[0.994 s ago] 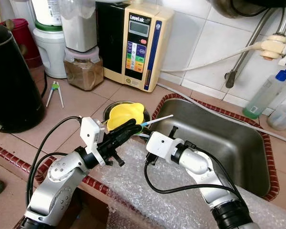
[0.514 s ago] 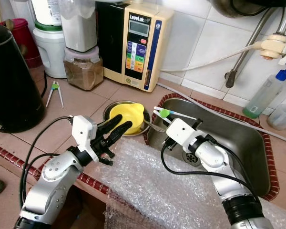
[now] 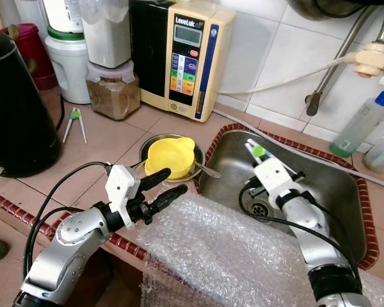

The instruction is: Kitchen organization

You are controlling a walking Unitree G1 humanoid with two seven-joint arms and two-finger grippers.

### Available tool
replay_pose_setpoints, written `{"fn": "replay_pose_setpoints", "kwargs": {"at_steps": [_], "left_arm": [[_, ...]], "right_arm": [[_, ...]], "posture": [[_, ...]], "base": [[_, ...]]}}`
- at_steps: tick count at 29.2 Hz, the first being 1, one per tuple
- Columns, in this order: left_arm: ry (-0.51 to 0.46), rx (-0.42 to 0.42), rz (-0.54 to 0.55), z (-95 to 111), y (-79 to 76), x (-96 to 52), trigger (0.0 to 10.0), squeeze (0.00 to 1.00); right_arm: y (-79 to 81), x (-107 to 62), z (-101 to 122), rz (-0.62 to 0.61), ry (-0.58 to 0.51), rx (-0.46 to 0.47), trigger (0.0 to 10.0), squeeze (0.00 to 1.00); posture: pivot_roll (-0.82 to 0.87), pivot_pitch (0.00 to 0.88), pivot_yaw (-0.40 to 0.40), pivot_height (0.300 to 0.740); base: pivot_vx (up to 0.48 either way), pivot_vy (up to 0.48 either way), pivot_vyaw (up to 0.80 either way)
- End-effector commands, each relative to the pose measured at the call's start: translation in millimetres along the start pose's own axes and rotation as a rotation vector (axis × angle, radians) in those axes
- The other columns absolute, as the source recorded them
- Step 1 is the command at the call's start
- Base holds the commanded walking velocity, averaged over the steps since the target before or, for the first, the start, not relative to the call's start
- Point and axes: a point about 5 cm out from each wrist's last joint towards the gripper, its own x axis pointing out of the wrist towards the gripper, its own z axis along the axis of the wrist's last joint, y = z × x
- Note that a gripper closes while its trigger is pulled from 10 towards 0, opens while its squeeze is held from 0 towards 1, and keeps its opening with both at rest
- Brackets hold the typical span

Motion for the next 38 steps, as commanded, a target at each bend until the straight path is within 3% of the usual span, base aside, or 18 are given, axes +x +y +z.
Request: {"fn": "replay_pose_setpoints", "kwargs": {"at_steps": [1, 3, 4, 7, 17, 24, 28, 31, 33, 34, 38], "left_arm": [[0.007, 0.023, -0.038, 1, -5.5, 2.4, 10.0, 1.0], [0.011, 0.019, -0.045, 1, -6.4, 2.1, 10.0, 1.0], [0.02, 0.017, -0.055, 0, -7.5, 1.6, 10.0, 1.0], [0.03, 0.018, -0.072, -1, -9.1, -0.1, 10.0, 1.0], [0.037, 0.028, -0.078, -2, -9.2, 0.0, 10.0, 1.0], [0.031, 0.029, -0.075, -2, -9.6, 0.4, 10.0, 1.0], [0.028, 0.035, -0.064, -2, -8.9, 0.7, 10.0, 1.0], [0.025, 0.033, -0.059, -1, -8.4, 0.8, 10.0, 1.0], [0.023, 0.034, -0.051, -1, -7.5, 0.9, 10.0, 1.0], [0.021, 0.036, -0.046, -1, -6.9, 1.0, 10.0, 1.0], [-0.036, 0.033, 0.033, 7, 1.7, 3.1, 10.0, 1.0]], "right_arm": [[0.2, -4.3, -14, -0.024, 0.066, 0.053, 10.0, 0.0], [1.7, -4.9, -17, -0.026, 0.074, 0.08, 10.0, 0.0], [2.1, -5.4, -20, -0.034, 0.084, 0.111, 10.0, 1.0], [2.6, -5.7, -24, -0.044, 0.104, 0.158, 10.0, 1.0], [-0.7, -3.8, -23, -0.065, 0.098, 0.16, 10.0, 1.0], [4.0, -3.2, -25, -0.024, 0.113, 0.22, 10.0, 1.0], [8.2, -4.2, -35, 0.011, 0.196, 0.306, 10.0, 1.0], [10.8, -3.4, -33, 0.034, 0.192, 0.415, 10.0, 1.0], [10.0, -0.9, -29, 0.029, 0.17, 0.561, 10.0, 1.0], [6.4, 0.0, -27, 0.009, 0.152, 0.572, 10.0, 1.0], [-4.4, 1.2, -13, -0.032, 0.056, 0.421, 10.0, 1.0]], "posture": [[0.2, 0.0, -0.081, 0.74], [0.2, 0.0, -0.081, 0.74], [0.21, 0.0, -0.079, 0.74], [0.21, 0.0, -0.076, 0.74], [0.21, 0.0, -0.073, 0.74], [0.21, 0.0, -0.074, 0.74], [0.21, 0.0, -0.074, 0.74], [0.21, 0.0, -0.075, 0.74], [0.21, 0.0, -0.075, 0.74], [0.21, 0.0, -0.075, 0.74], [0.21, 0.0, -0.074, 0.74]], "base": [[0.0, 0.0, 0.0], [0.0, 0.0, 0.0], [0.0, 0.0, 0.0], [0.0, 0.0, 0.0], [0.0, 0.0, 0.0], [0.0, 0.0, 0.0], [0.0, 0.0, 0.0], [0.0, 0.0, 0.0], [0.0, 0.0, 0.0], [0.0, 0.0, 0.0], [0.0, 0.0, 0.0]]}}
